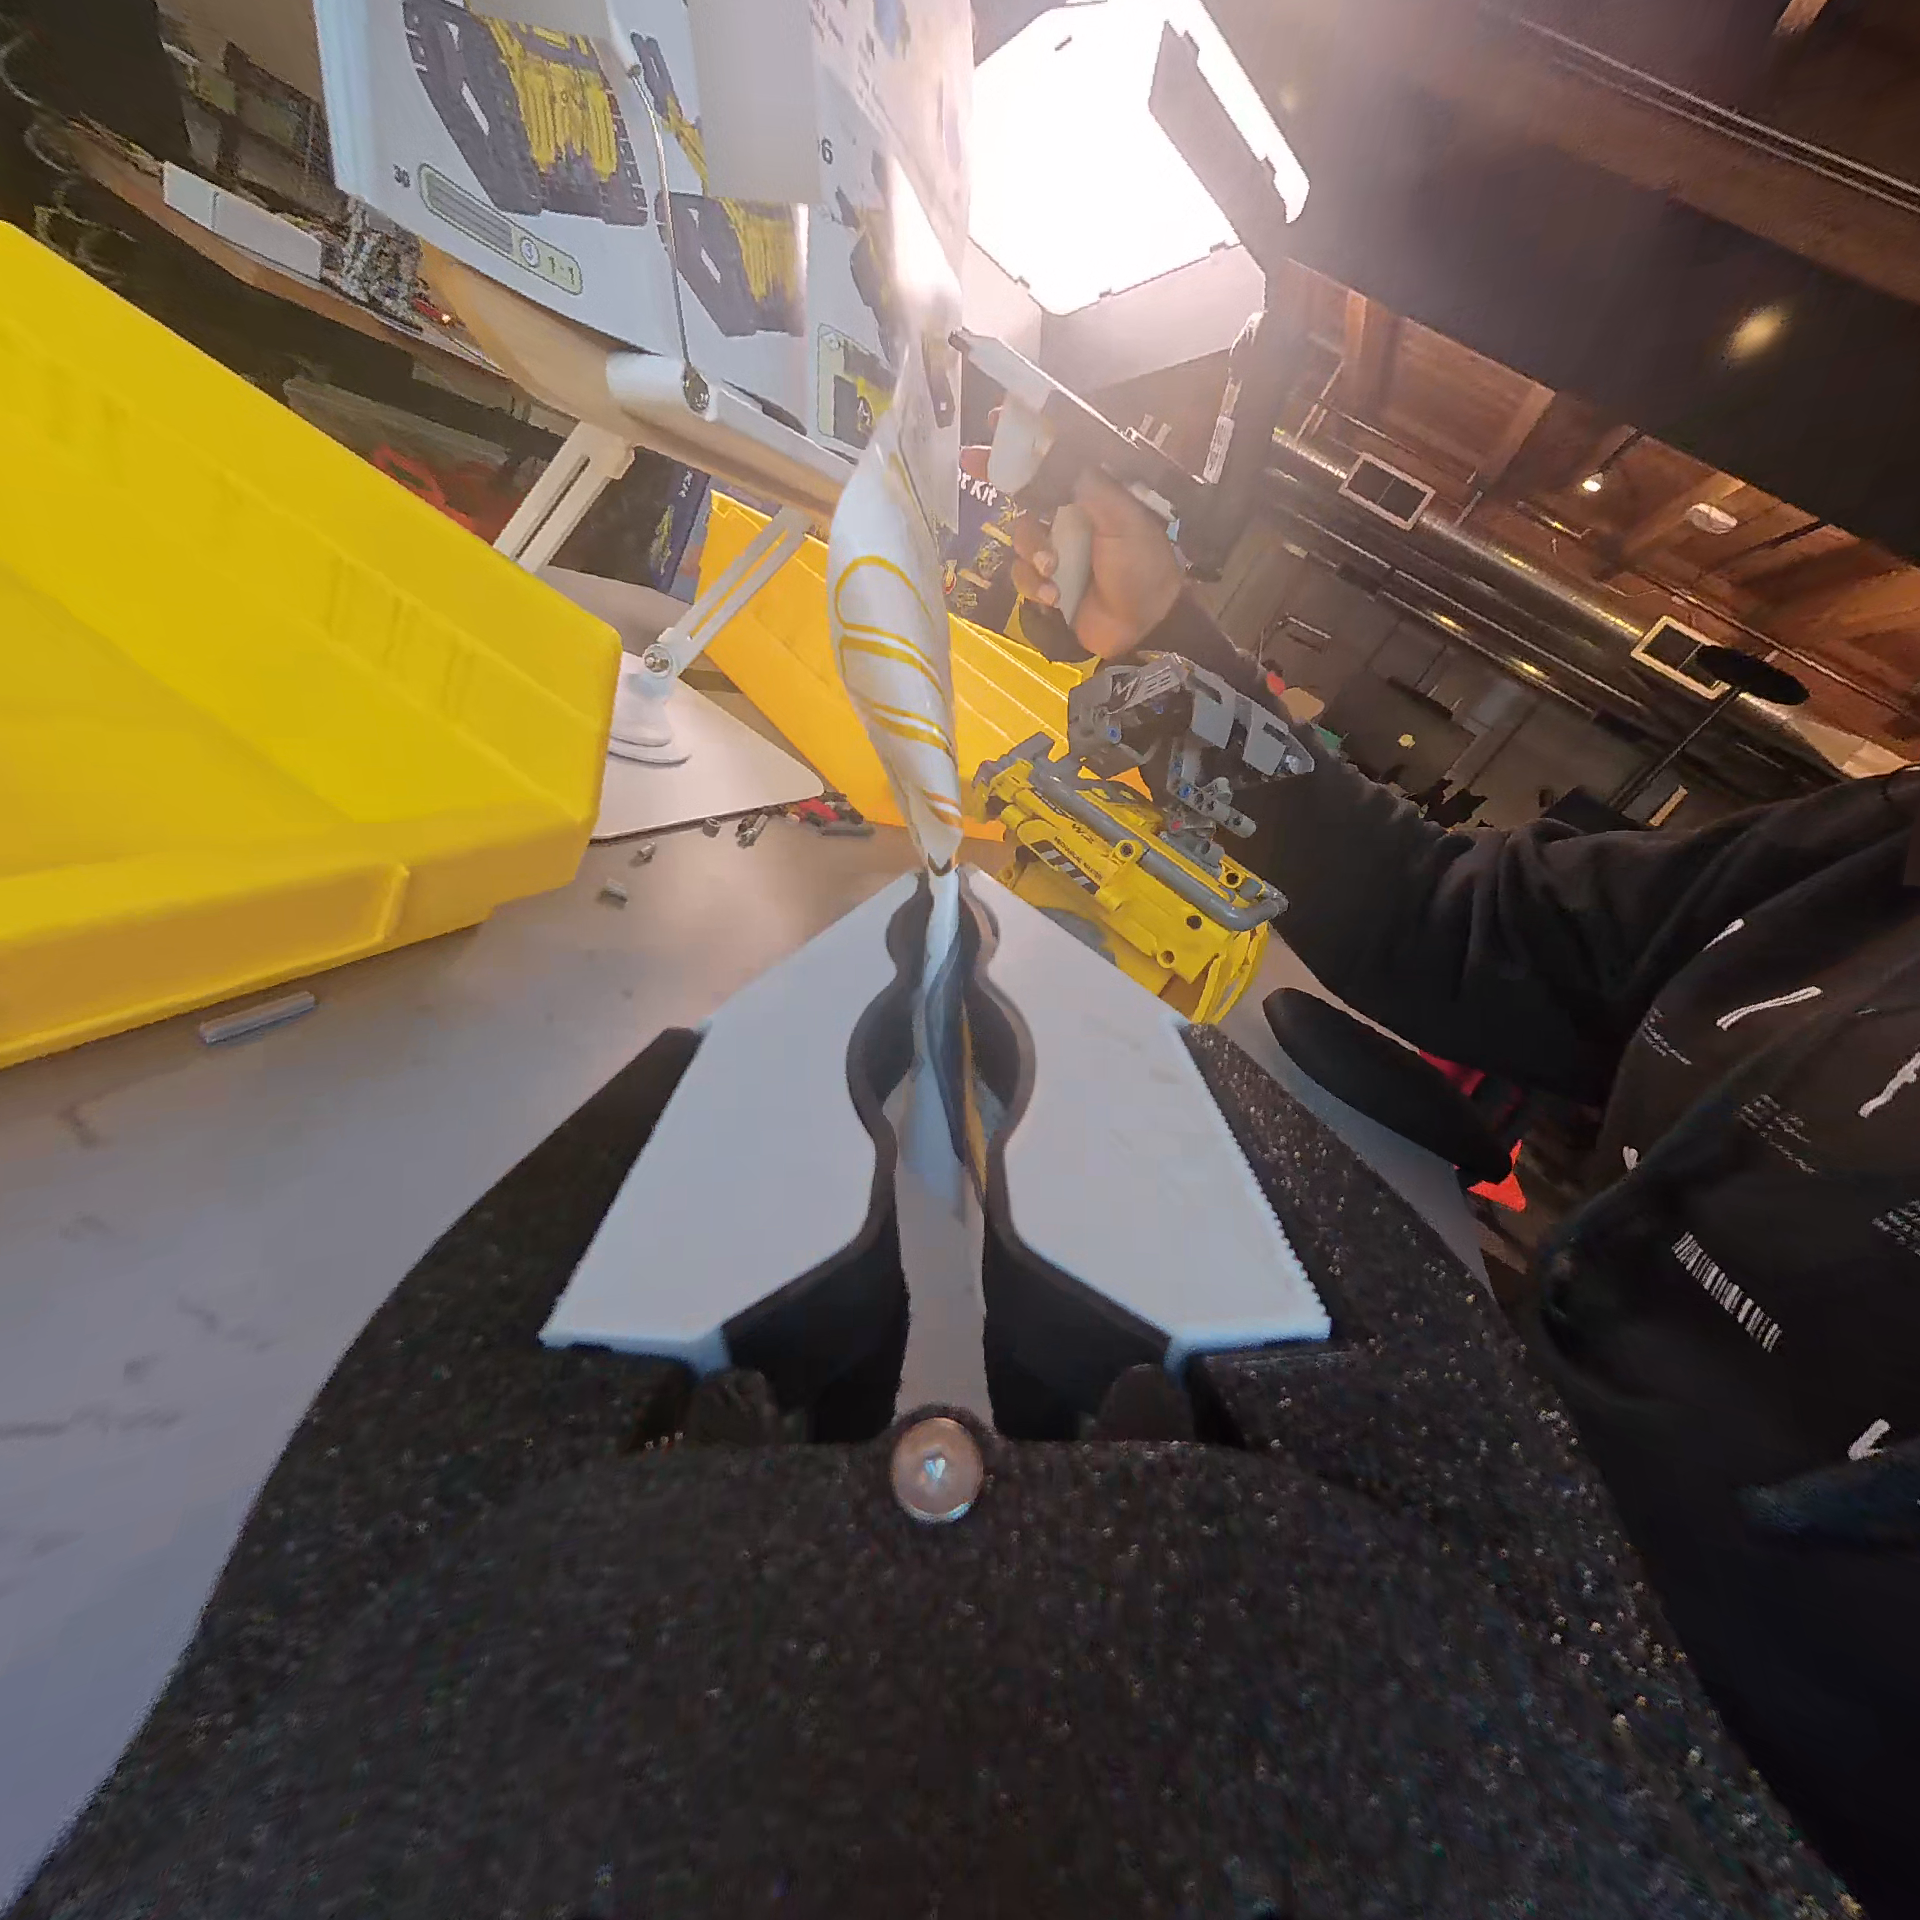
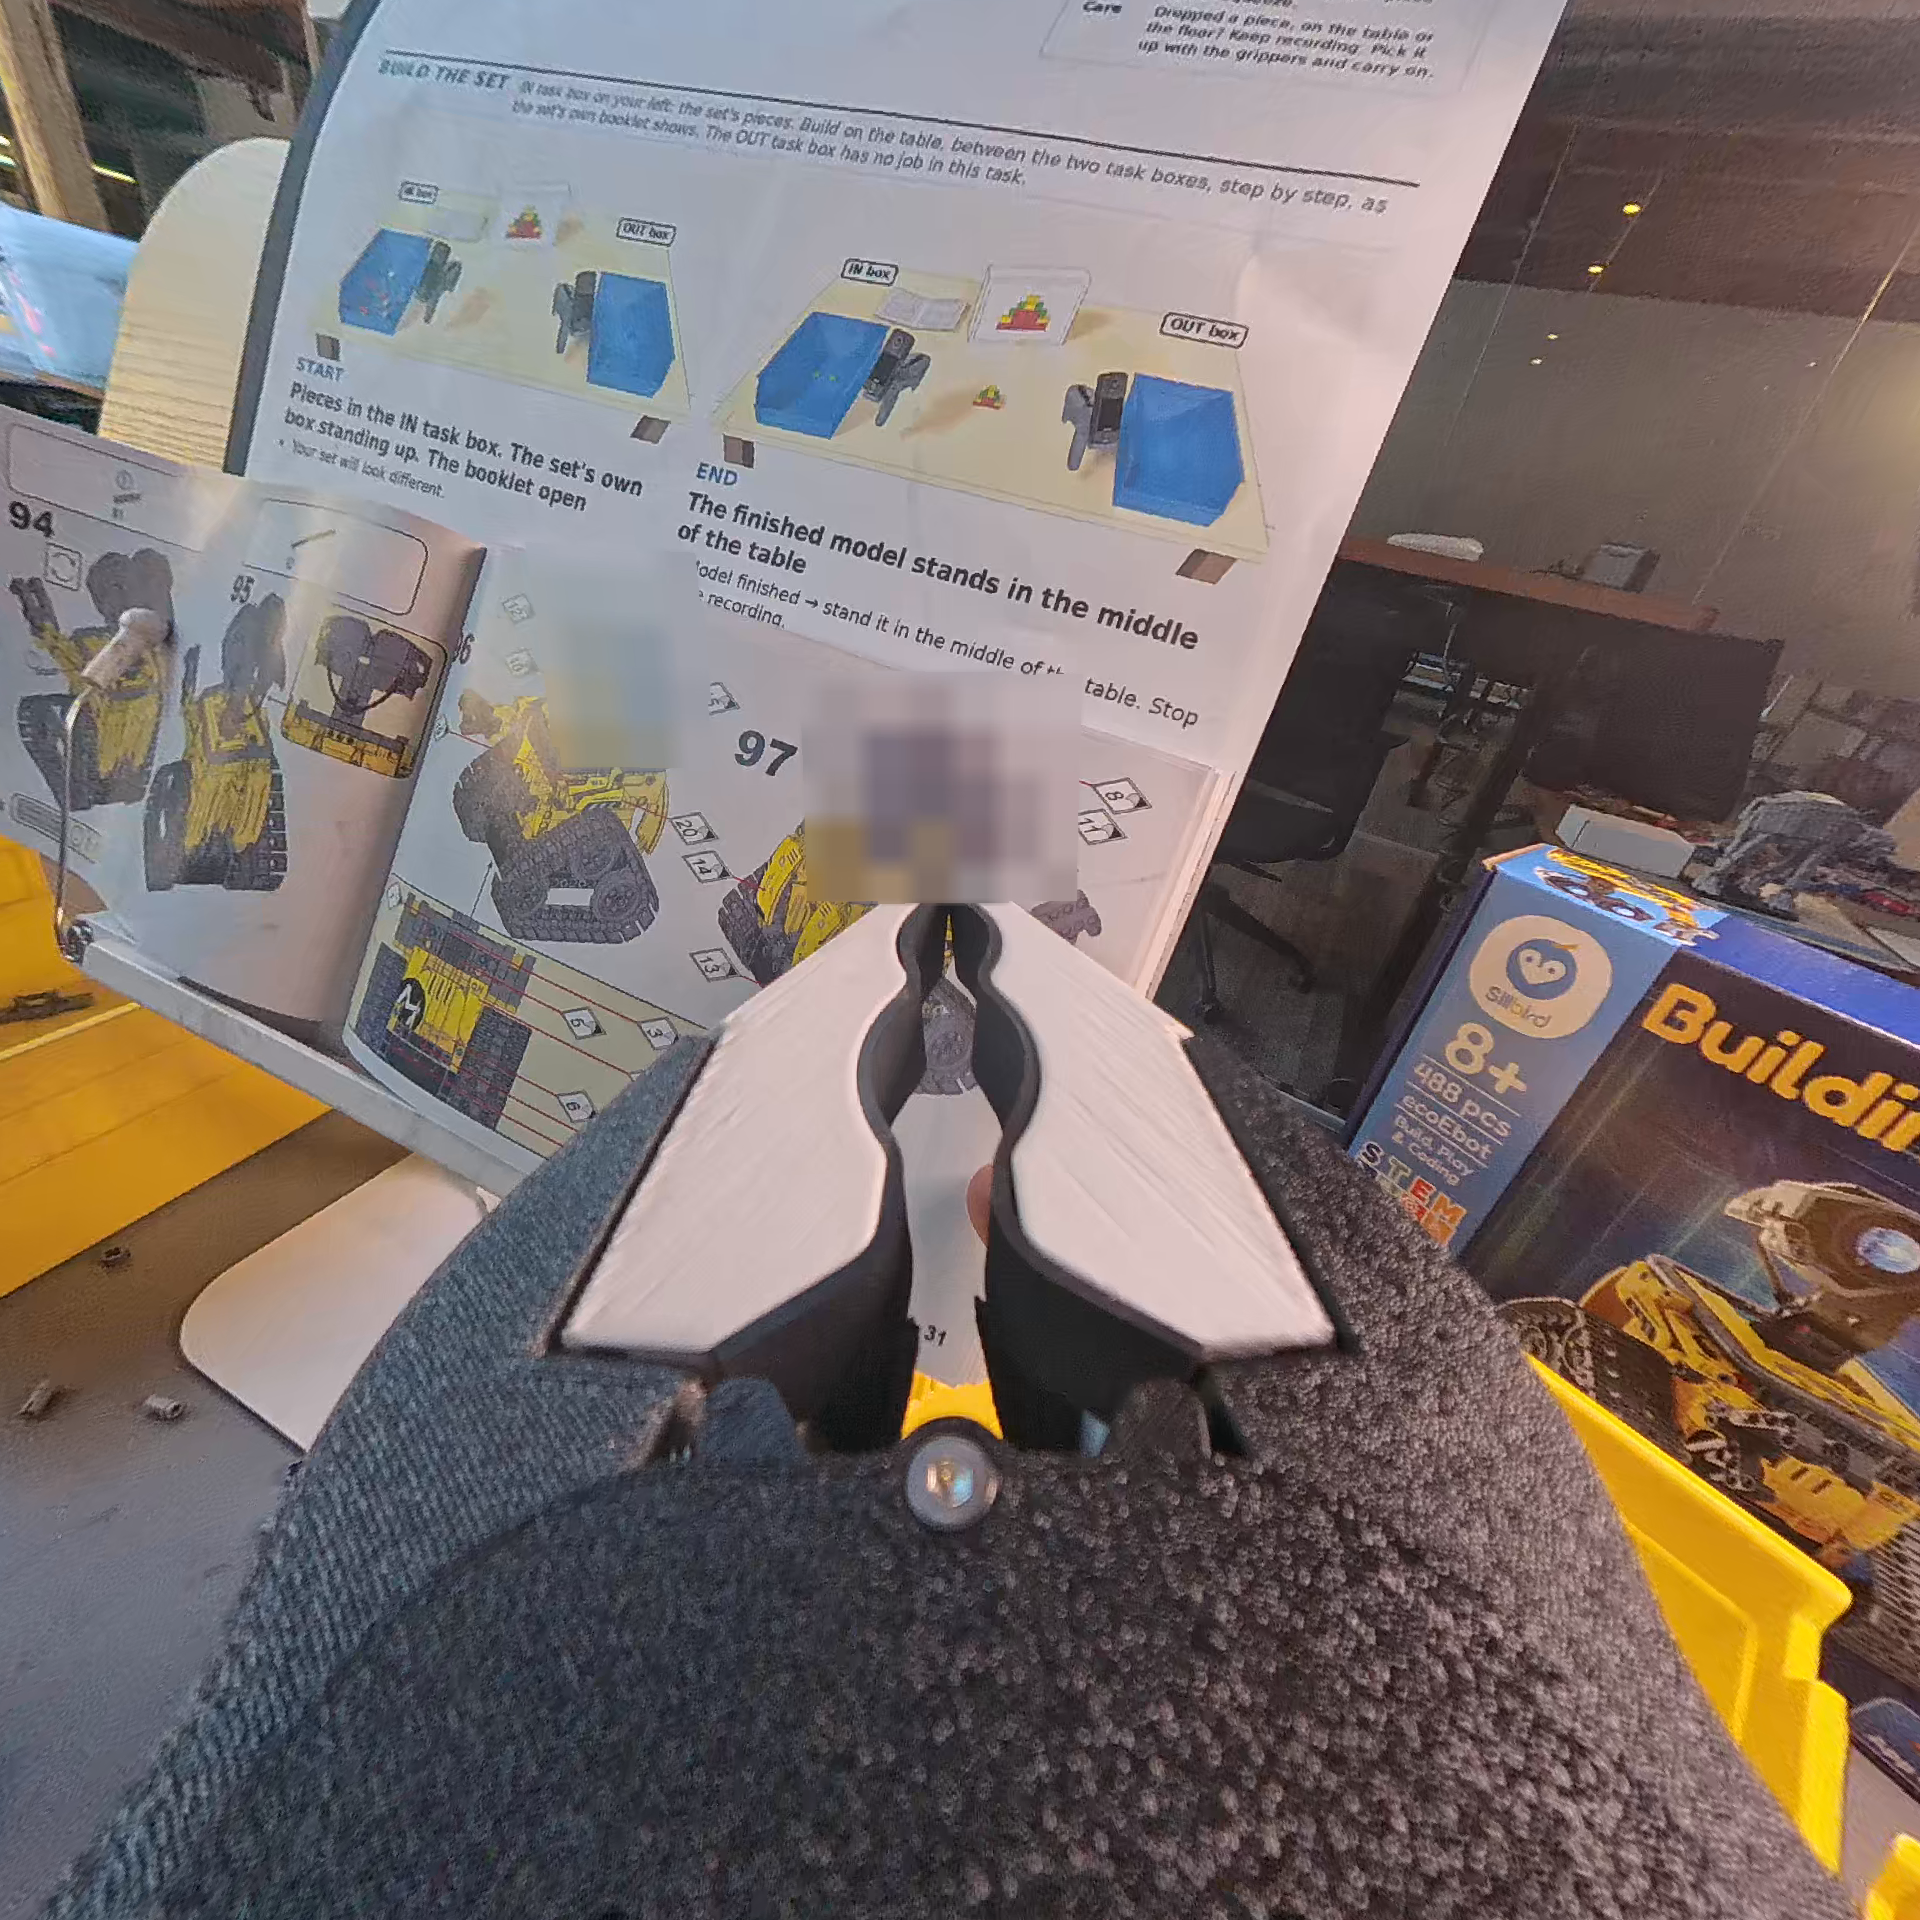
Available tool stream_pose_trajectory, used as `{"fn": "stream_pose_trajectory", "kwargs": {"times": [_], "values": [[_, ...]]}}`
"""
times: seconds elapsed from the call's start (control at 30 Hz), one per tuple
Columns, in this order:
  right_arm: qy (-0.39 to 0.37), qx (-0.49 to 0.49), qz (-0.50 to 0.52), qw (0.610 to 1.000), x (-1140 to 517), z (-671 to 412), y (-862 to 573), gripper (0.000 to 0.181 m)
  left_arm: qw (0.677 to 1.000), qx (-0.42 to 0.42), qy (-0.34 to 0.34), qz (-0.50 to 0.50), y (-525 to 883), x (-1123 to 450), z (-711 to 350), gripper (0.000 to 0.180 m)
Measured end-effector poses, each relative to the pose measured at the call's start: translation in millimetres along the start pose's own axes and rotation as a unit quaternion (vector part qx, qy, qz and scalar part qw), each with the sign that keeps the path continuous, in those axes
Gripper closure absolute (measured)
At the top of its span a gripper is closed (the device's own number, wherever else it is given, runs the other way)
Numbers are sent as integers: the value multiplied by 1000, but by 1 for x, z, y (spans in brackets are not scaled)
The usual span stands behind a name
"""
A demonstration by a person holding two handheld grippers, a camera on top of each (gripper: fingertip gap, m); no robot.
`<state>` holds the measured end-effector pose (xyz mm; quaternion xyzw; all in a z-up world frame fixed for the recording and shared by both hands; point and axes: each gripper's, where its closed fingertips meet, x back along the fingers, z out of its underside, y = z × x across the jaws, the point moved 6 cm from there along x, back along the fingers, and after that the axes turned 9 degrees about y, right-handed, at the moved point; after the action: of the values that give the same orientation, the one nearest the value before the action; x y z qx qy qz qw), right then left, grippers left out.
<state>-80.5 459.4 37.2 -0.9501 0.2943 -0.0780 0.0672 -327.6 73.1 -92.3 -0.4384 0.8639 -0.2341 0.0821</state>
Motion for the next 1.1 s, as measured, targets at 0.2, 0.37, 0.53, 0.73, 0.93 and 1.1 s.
{"fn": "stream_pose_trajectory", "kwargs": {"times": [0.2, 0.37, 0.53, 0.73, 0.93, 1.1], "values": [[0, 2, 0, 1000, -3, 2, 1, 181, 1000, 4, 2, 4, 1, -2, 2, 180], [-3, 15, -1, 1000, -4, -4, 9, 181, 1000, 4, 5, 4, 1, -3, 3, 180], [1, 12, 0, 1000, -5, -4, 9, 181, 1000, 2, 11, -2, 1, -3, 4, 180], [5, -17, 35, 999, -1, -3, -10, 181, 1000, 3, 12, -2, 0, -3, 5, 180], [8, 22, 11, 1000, -5, -7, 6, 181, 1000, 0, 7, 7, -4, -3, 4, 180], [-16, 24, -40, 999, 22, -7, 31, 179, 999, -11, -27, 31, -15, 1, -4, 180]]}}
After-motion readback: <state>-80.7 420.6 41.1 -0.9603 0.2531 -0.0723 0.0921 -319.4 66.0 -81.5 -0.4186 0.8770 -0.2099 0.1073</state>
